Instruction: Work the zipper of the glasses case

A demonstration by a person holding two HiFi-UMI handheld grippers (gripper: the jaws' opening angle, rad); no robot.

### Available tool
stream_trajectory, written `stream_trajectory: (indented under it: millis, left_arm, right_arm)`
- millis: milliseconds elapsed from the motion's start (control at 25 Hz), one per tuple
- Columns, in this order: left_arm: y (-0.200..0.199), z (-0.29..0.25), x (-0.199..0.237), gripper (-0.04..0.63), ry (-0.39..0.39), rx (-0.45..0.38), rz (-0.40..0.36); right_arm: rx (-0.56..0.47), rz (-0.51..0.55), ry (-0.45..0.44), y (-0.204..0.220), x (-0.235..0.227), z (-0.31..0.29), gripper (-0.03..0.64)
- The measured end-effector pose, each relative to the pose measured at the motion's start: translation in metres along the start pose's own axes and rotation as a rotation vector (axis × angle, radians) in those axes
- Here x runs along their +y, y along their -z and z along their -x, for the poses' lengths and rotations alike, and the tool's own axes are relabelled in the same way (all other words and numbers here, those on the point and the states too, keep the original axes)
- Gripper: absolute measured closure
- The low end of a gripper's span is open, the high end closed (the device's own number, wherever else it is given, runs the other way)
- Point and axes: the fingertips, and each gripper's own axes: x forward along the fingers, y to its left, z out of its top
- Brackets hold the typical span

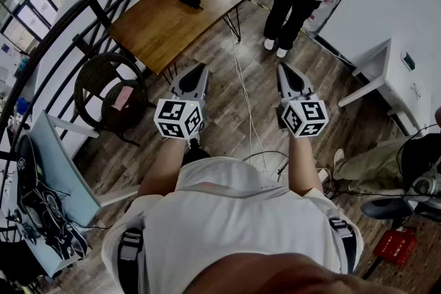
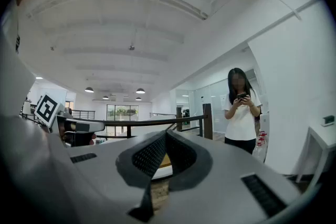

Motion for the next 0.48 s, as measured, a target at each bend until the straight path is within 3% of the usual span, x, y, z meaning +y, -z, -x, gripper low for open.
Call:
stream_trajectory:
  millis: [480]
  left_arm:
    - [0.0019,-0.0024,-0.0018,0.561,0.002,0.010,-0.003]
  right_arm:
    - [0.015,-0.011,-0.018,0.0116,0.0021,-0.0041,0.565]
